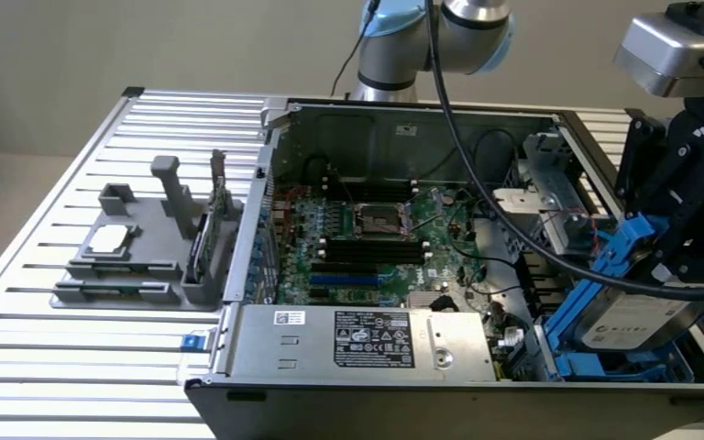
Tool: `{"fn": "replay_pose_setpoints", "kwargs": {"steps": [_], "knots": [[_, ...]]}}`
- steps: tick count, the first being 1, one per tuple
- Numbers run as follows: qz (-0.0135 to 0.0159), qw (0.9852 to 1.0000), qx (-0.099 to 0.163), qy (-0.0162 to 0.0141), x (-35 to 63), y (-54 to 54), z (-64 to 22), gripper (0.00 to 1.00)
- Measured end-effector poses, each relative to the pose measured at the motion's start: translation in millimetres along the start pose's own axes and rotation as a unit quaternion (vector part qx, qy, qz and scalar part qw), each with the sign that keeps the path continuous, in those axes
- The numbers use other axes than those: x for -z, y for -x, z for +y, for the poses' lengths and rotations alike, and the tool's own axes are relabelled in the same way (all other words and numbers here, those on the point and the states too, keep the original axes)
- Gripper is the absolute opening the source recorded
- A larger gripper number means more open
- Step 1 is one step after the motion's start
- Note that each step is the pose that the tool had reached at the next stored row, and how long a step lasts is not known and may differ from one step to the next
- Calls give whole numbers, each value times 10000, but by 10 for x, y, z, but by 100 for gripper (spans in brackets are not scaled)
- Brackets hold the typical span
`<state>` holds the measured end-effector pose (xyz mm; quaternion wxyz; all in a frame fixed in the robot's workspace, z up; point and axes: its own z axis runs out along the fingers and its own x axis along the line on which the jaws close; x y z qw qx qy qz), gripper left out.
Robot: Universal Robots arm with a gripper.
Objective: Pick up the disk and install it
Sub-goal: 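Insert the disk into the insertion slot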
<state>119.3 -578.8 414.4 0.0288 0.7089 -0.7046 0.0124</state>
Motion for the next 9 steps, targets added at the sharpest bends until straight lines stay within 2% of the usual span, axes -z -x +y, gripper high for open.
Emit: {"fn": "replay_pose_setpoints", "kwargs": {"steps": [4,9], "knots": [[-96,10000,2,-1,-1,-9,0,33],[-176,9998,4,-1,-3,-49,0,33]]}}
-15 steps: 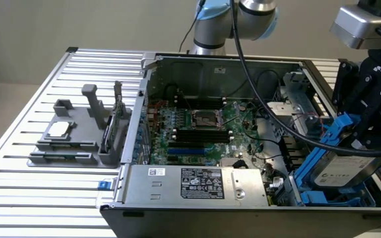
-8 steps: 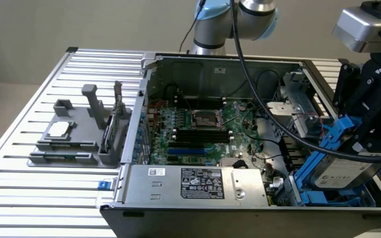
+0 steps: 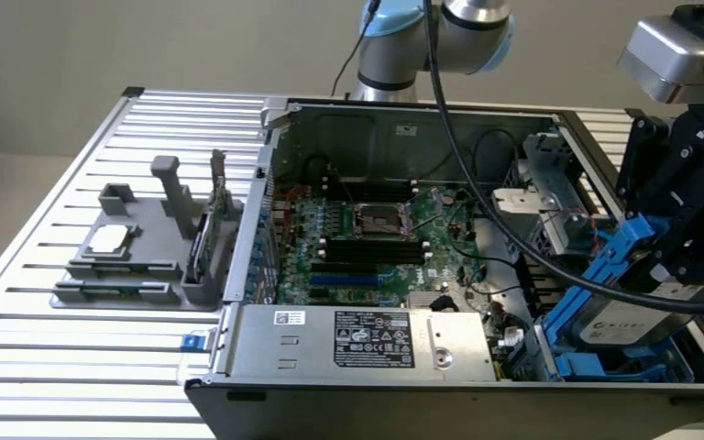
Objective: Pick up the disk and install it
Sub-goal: 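Insert the disk into the insertion slot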
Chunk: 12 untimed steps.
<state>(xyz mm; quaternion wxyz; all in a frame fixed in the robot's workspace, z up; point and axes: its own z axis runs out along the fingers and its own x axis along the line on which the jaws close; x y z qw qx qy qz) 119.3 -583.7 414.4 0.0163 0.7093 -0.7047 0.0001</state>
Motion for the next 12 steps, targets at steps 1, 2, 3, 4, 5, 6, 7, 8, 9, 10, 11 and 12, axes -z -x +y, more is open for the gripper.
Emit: {"fn": "replay_pose_setpoints", "kwargs": {"steps": [1,2,3,4,5,6,7,8,9,10,11,12], "knots": [[-13,10000,0,0,-1,-9,0,33],[-25,10000,0,0,-1,-18,0,33],[-39,10000,1,0,-3,-28,0,33],[-53,10000,1,0,-3,-37,0,33],[-72,10000,2,0,-5,-47,0,33],[-92,10000,2,-1,-9,-54,0,33],[-115,9999,2,-3,-14,-60,0,33],[-136,9999,2,-5,-18,-64,0,33],[-156,9999,4,-10,-23,-67,0,33],[-171,9999,4,-16,-28,-71,0,33],[-182,9998,4,-23,-34,-76,0,33],[-191,9998,4,-30,-42,-81,2,33]]}}
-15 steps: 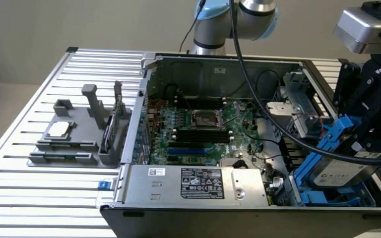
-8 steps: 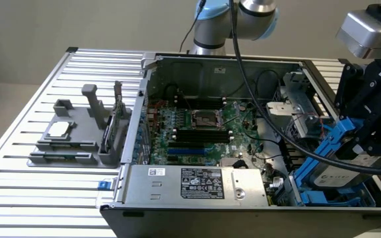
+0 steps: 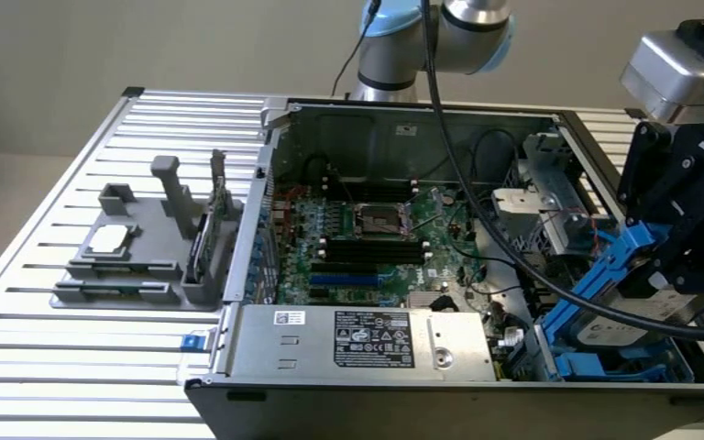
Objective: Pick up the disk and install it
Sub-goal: 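Insert the disk into the insertion slot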
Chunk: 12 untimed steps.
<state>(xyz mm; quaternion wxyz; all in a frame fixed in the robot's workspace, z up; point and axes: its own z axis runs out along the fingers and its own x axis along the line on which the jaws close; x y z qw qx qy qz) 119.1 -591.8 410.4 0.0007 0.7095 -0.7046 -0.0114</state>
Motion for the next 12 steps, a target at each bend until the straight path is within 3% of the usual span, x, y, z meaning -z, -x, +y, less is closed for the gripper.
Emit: {"fn": "replay_pose_setpoints", "kwargs": {"steps": [6,12], "knots": [[-101,9999,3,-84,-34,-49,21,33],[-104,9999,4,-90,-83,-73,54,33]]}}
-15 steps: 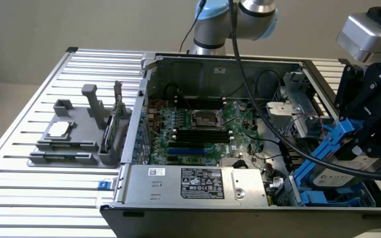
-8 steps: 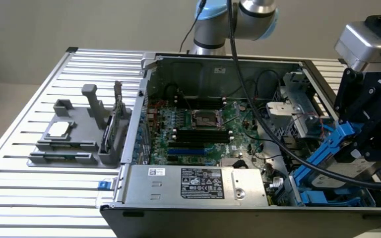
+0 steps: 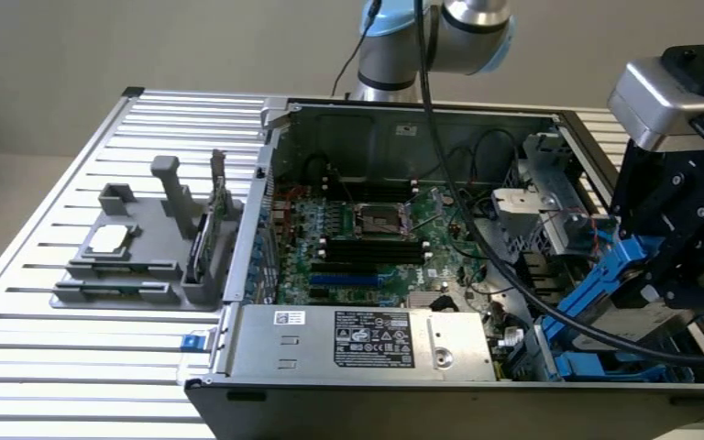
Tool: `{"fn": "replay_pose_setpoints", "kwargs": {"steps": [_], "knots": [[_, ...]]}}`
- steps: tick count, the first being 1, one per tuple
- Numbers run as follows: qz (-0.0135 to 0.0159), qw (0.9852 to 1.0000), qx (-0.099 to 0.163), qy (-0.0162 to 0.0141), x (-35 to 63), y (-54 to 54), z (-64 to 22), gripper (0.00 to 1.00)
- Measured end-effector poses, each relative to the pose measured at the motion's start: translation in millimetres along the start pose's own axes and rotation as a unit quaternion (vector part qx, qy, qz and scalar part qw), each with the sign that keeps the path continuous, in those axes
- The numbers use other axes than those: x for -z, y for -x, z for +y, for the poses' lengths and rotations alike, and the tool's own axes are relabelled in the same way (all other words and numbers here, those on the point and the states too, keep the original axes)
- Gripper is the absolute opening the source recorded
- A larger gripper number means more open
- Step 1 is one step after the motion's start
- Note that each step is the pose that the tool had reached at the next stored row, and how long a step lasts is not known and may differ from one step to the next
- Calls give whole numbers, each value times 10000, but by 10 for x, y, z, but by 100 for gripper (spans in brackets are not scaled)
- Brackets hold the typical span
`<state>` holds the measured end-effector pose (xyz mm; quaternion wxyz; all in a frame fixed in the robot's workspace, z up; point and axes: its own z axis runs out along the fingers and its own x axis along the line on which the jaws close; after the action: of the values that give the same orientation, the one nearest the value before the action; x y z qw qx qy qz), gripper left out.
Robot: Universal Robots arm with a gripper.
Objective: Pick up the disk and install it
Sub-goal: 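Insert the disk into the insertion slot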
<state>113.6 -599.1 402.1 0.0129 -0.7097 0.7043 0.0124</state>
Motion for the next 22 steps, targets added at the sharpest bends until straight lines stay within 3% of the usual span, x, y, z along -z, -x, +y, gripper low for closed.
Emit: {"fn": "replay_pose_setpoints", "kwargs": {"steps": [10,11,15,22], "knots": [[0,10000,2,-1,-53,-3,14,34],[0,10000,2,-1,-54,-3,14,41],[-3,10000,2,-1,-57,-1,14,41],[4,10000,2,-1,-58,167,11,41]]}}
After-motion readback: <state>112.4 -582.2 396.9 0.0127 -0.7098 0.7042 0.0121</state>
